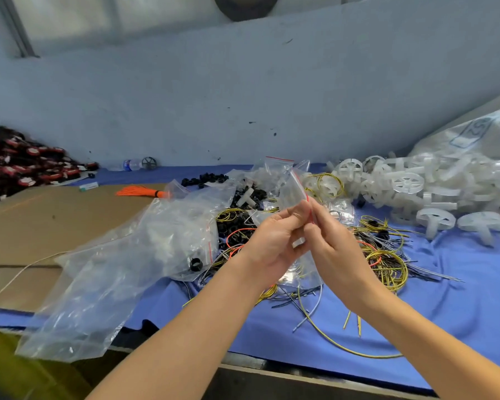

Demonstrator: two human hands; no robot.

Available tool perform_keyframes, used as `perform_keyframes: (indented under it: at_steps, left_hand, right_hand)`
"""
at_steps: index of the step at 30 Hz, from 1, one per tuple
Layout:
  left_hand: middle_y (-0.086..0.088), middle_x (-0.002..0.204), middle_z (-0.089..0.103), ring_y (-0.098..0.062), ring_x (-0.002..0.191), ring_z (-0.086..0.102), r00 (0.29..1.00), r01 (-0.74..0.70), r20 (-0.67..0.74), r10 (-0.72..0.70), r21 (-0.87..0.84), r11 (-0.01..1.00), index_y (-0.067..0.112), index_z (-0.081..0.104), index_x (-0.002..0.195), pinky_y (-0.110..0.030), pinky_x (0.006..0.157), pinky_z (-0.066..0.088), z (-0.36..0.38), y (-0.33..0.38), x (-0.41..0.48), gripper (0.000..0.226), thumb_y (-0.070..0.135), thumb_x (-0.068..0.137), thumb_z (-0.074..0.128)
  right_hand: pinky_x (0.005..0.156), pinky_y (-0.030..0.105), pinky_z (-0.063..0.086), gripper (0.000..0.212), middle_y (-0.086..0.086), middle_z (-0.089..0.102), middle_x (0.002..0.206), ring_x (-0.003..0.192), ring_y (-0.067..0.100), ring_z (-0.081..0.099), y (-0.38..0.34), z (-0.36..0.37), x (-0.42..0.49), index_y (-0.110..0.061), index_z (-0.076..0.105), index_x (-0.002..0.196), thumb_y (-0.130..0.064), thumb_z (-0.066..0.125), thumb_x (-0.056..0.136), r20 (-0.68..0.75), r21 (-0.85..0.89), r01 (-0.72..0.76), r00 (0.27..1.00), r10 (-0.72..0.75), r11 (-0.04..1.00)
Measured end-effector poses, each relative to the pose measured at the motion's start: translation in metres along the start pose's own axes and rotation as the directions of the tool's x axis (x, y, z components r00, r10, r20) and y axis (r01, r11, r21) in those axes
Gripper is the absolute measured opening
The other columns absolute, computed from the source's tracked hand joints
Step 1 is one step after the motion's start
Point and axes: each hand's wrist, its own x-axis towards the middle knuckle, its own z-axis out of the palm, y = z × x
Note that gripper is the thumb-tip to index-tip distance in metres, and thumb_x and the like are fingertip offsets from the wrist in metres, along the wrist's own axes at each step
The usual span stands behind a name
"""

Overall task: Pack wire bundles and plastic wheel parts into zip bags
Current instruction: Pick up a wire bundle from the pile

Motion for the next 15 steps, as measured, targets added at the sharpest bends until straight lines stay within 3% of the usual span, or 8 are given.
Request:
perform_keyframes:
  at_steps: [2, 4, 7, 11, 15]
  left_hand:
    - [0.001, 0.088, 0.061, -0.012, 0.086, 0.058, 1.0, 0.019, -0.016, -0.019, 0.002, 1.0, 0.016, 0.063, 0.105, -0.026, 0.084, 0.045, 0.007, 0.005, 0.002, 0.03, 0.038, 0.085, 0.062]
    - [-0.002, 0.087, 0.058, -0.015, 0.086, 0.055, 1.0, 0.026, -0.014, -0.026, -0.008, 1.0, 0.015, 0.063, 0.104, -0.029, 0.086, 0.042, 0.008, 0.006, 0.01, 0.03, 0.037, 0.084, 0.064]
    - [0.0, 0.086, 0.061, -0.014, 0.086, 0.058, 1.0, 0.023, -0.005, -0.023, -0.056, 0.998, 0.015, 0.064, 0.106, -0.027, 0.084, 0.046, -0.003, -0.011, 0.026, 0.03, 0.038, 0.087, 0.064]
    - [0.009, 0.081, 0.068, -0.004, 0.079, 0.066, 0.999, 0.047, 0.0, -0.048, -0.125, 0.991, 0.023, 0.075, 0.091, -0.019, 0.068, 0.053, -0.009, -0.033, 0.035, 0.017, 0.035, 0.086, 0.064]
    - [0.009, 0.082, 0.069, -0.003, 0.08, 0.067, 0.999, 0.039, -0.011, -0.041, -0.142, 0.989, 0.026, 0.077, 0.083, -0.02, 0.068, 0.054, -0.009, -0.039, 0.045, 0.015, 0.034, 0.085, 0.065]
  right_hand:
    - [0.081, 0.024, 0.045, 0.054, -0.007, 0.07, 0.101, 0.091, 0.005, 0.06, 0.005, -0.002, 0.003, -0.037, 0.041, 0.145, -0.014, 0.044, 0.096, 0.002, -0.034, -0.012, 1.0, 0.012, 0.999]
    - [0.078, 0.015, 0.045, 0.06, -0.009, 0.069, 0.106, 0.093, -0.001, 0.06, 0.012, -0.003, 0.006, -0.034, 0.033, 0.15, -0.016, 0.048, 0.095, -0.005, -0.048, -0.013, 1.0, 0.012, 0.999]
    - [0.086, 0.011, 0.042, 0.057, -0.014, 0.065, 0.12, 0.105, -0.006, 0.058, 0.023, 0.0, 0.007, -0.031, 0.036, 0.15, -0.015, 0.047, 0.097, -0.029, -0.01, -0.021, 0.999, 0.021, 1.0]
    - [0.088, 0.002, 0.034, 0.053, -0.039, 0.049, 0.121, 0.108, -0.025, 0.047, 0.041, 0.003, 0.006, -0.03, 0.037, 0.15, -0.013, 0.042, 0.101, -0.008, 0.038, -0.063, 0.998, 0.063, 0.997]
    - [0.092, 0.012, 0.041, 0.047, -0.028, 0.06, 0.119, 0.111, -0.015, 0.053, 0.052, 0.0, 0.011, -0.031, 0.038, 0.149, -0.018, 0.038, 0.104, -0.01, 0.06, -0.085, 0.996, 0.086, 0.995]
